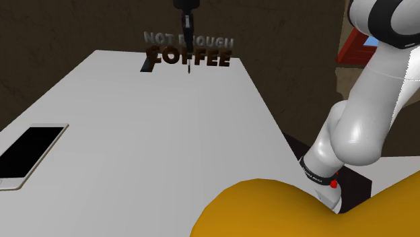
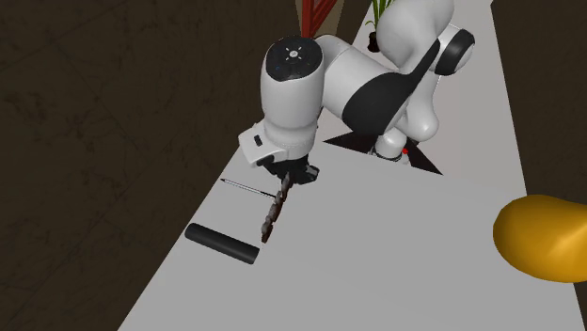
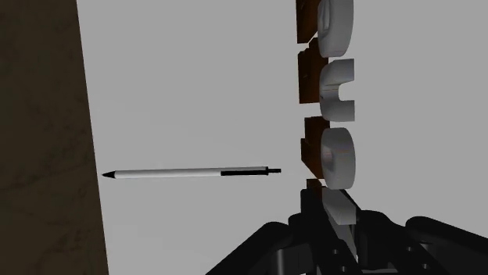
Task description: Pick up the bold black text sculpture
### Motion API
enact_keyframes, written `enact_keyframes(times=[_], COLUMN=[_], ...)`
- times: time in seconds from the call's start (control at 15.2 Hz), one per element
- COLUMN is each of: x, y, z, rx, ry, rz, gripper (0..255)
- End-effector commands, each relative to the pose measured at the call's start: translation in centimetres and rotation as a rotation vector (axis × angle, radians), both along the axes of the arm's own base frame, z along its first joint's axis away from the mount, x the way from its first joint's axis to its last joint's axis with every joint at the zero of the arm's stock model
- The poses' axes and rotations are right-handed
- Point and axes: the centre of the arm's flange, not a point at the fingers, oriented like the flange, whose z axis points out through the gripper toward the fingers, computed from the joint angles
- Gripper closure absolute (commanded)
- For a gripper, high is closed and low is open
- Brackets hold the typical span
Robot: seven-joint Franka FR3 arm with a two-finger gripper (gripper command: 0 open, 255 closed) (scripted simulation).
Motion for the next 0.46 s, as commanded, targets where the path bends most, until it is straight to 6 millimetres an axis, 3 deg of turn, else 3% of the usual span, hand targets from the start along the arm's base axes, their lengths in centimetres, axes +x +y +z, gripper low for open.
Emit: enact_keyframes(times=[0.0,0.26,0.4], x=[0.1,0.1,0.1], y=[-0.1,-0.1,-0.1], z=[1.0,3.1,3.2], rx=[0.000,0.000,0.000], ry=[0.000,0.000,0.000], rz=[0.000,0.000,0.000], gripper=[255,255,255])
